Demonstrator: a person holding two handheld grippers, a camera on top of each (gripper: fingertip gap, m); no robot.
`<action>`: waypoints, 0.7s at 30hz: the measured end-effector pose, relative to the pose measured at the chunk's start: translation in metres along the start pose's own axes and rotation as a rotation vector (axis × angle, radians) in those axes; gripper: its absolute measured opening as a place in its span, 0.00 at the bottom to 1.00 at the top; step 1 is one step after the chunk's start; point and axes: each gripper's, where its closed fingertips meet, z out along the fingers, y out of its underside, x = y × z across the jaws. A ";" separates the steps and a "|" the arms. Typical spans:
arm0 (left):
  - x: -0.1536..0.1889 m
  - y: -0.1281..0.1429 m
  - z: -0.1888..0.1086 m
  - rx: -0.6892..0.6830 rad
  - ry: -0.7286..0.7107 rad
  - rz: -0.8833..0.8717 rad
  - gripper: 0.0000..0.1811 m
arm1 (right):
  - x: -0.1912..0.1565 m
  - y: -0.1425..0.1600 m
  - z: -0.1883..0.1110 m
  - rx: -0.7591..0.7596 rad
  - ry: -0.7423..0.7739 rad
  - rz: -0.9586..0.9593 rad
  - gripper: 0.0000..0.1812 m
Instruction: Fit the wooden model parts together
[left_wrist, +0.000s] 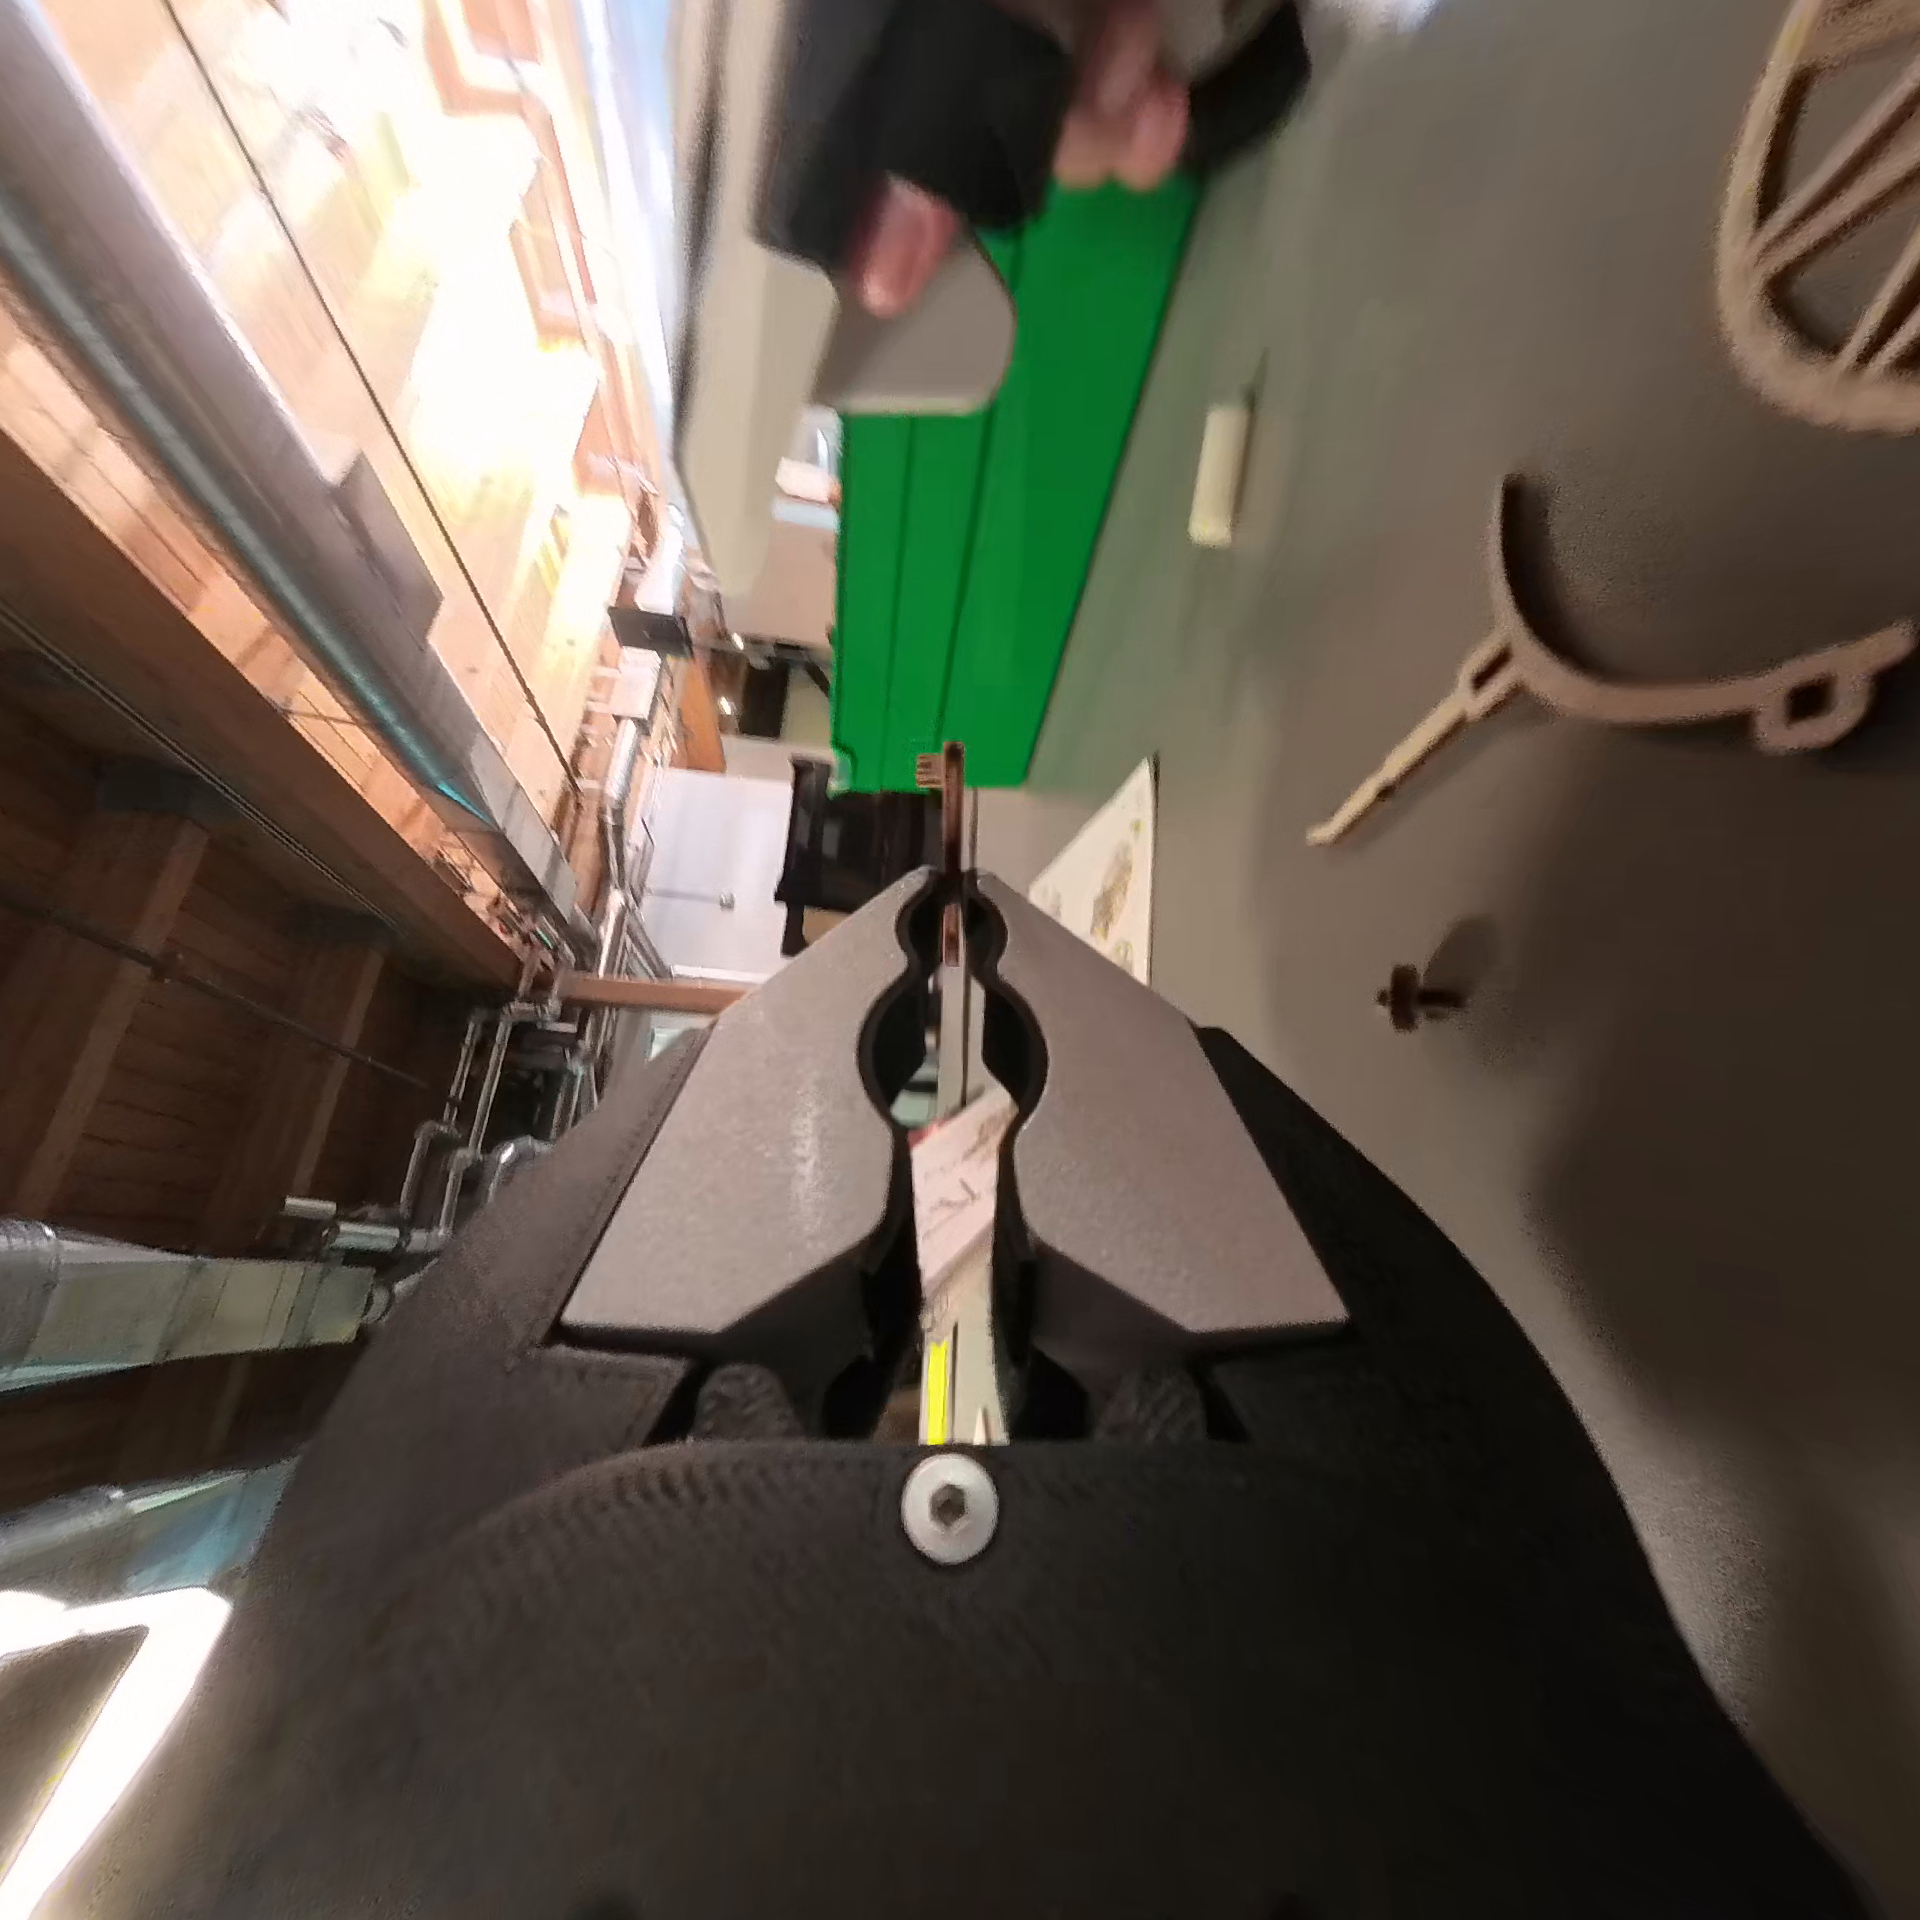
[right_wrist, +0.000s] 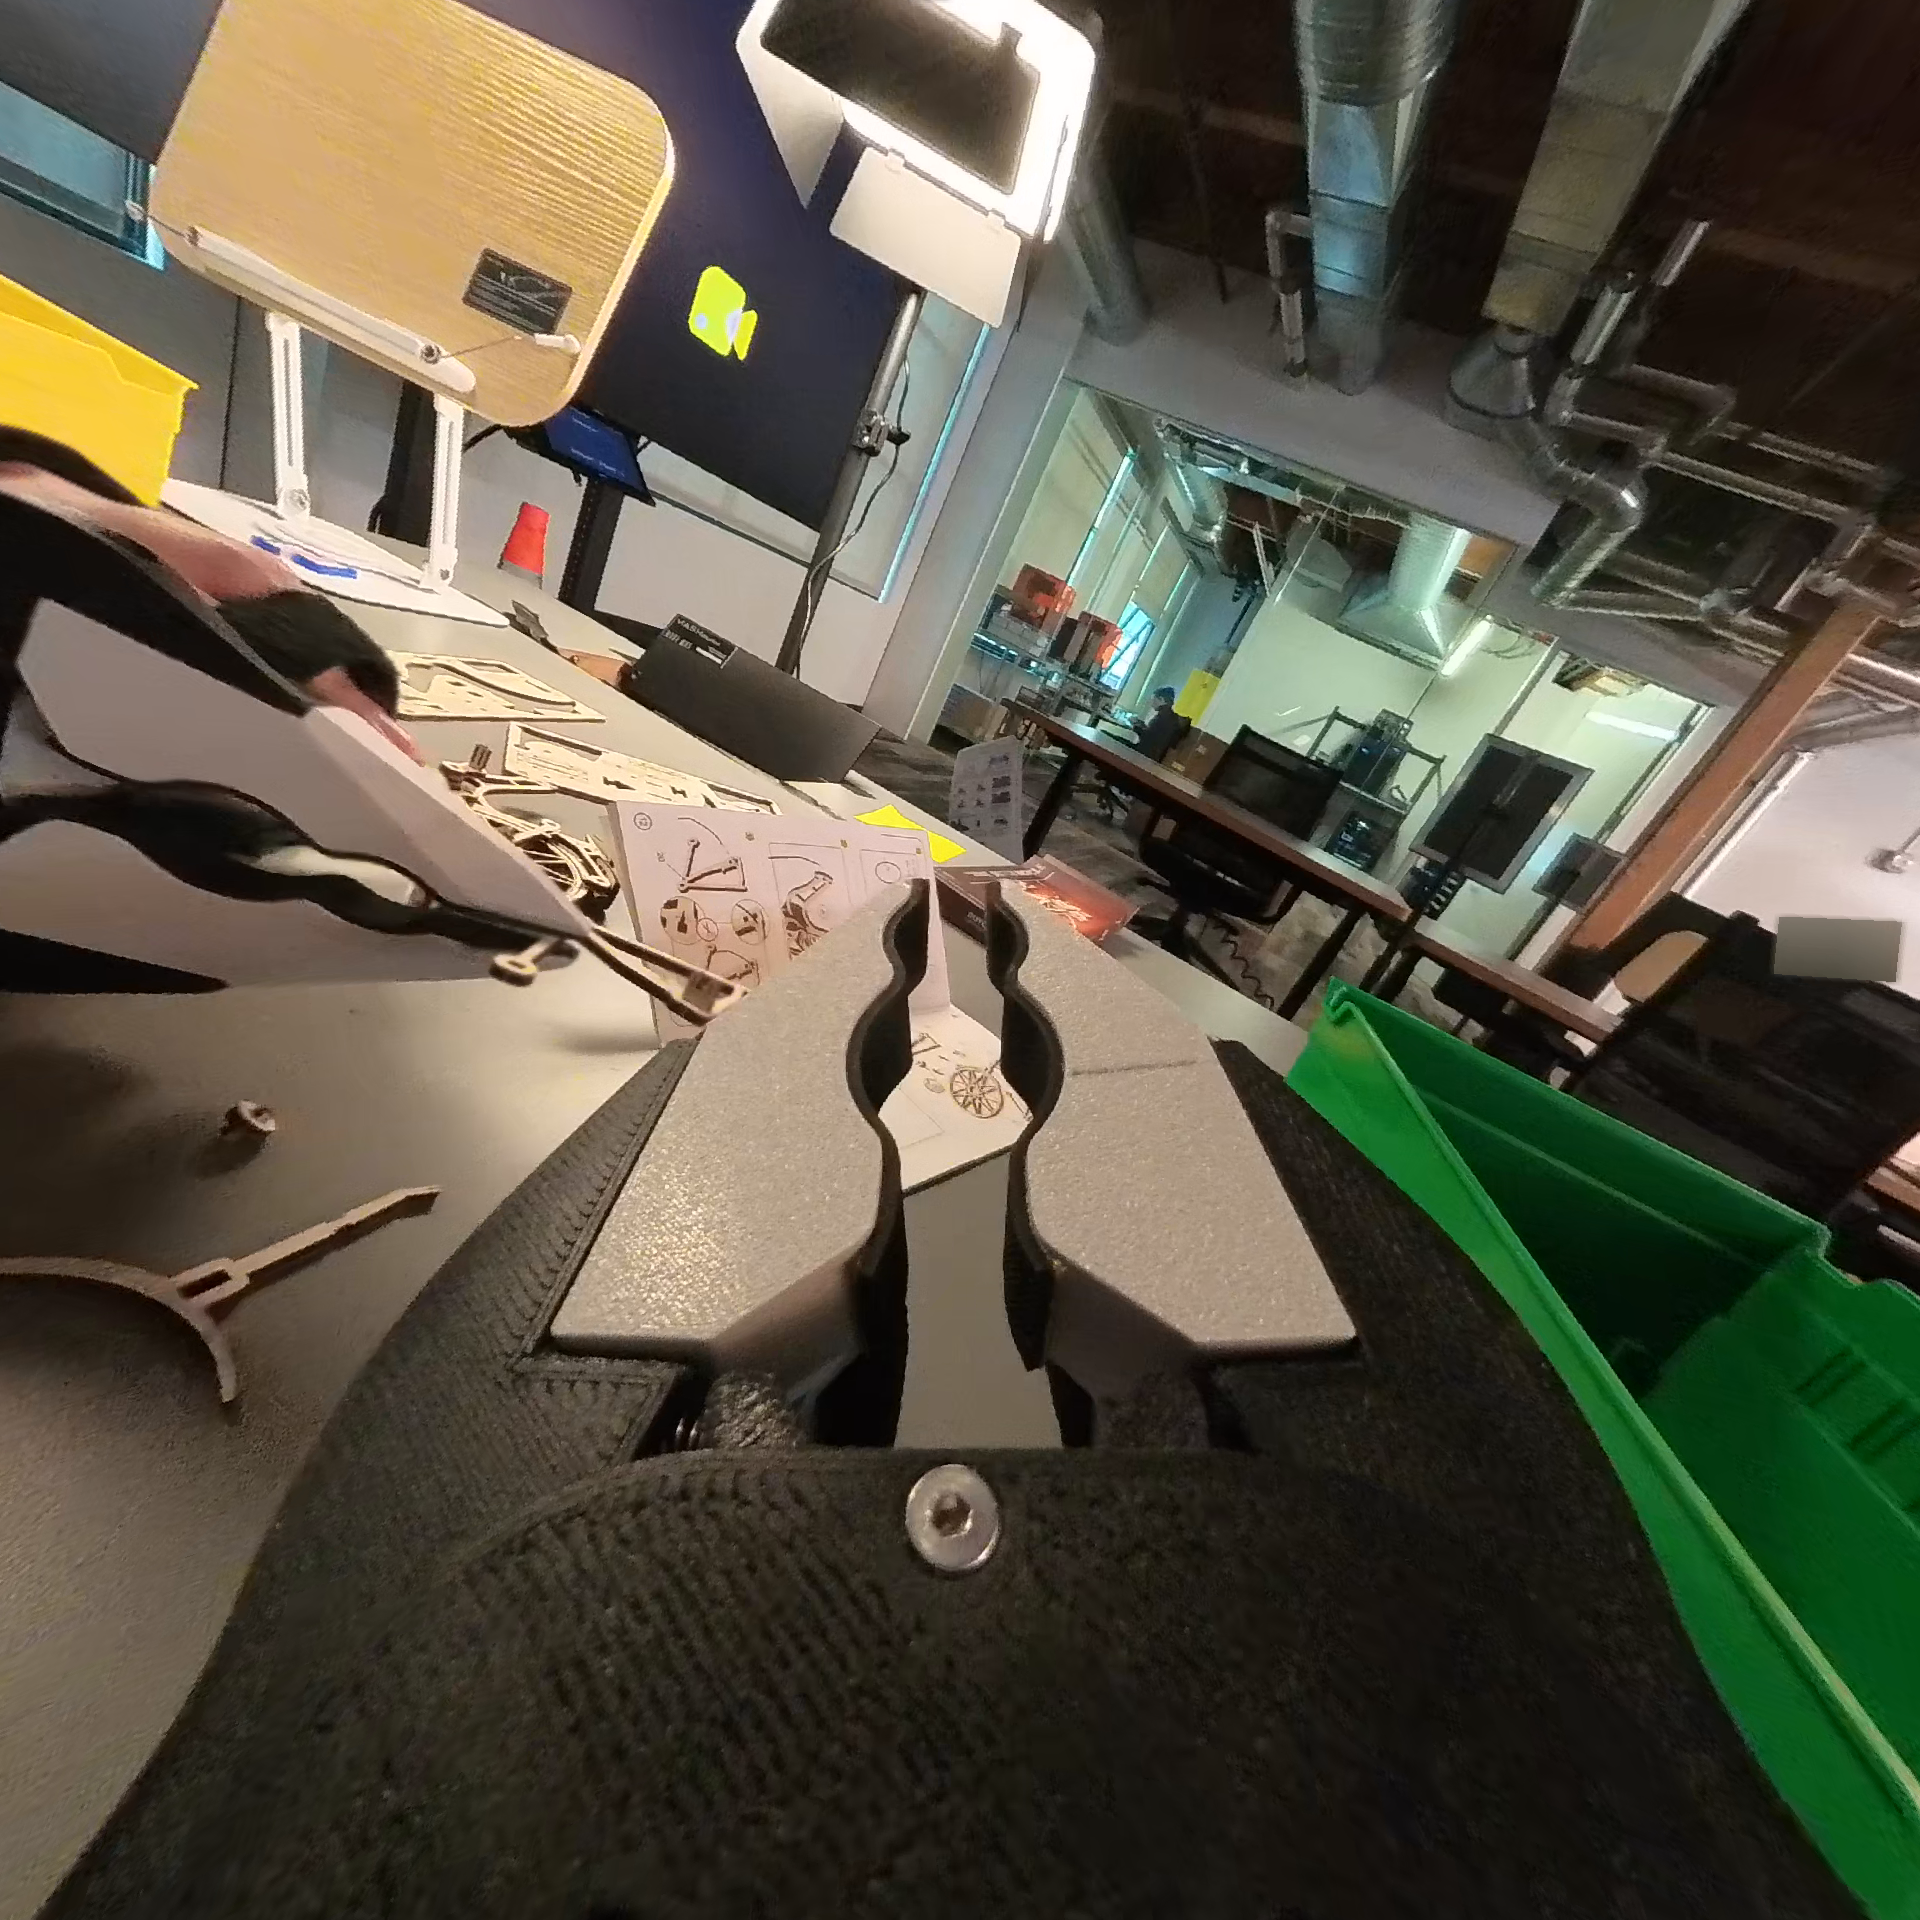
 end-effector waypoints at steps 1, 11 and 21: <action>0.001 0.002 0.001 -0.014 0.009 0.009 0.01 | 0.000 0.000 0.000 0.000 0.002 0.001 0.04; 0.003 -0.001 -0.001 -0.088 0.180 -0.328 0.01 | 0.006 0.001 -0.001 -0.004 0.032 0.003 0.04; 0.005 -0.024 0.001 -0.026 0.348 -0.802 0.01 | 0.007 0.009 0.002 -0.042 0.043 -0.035 0.04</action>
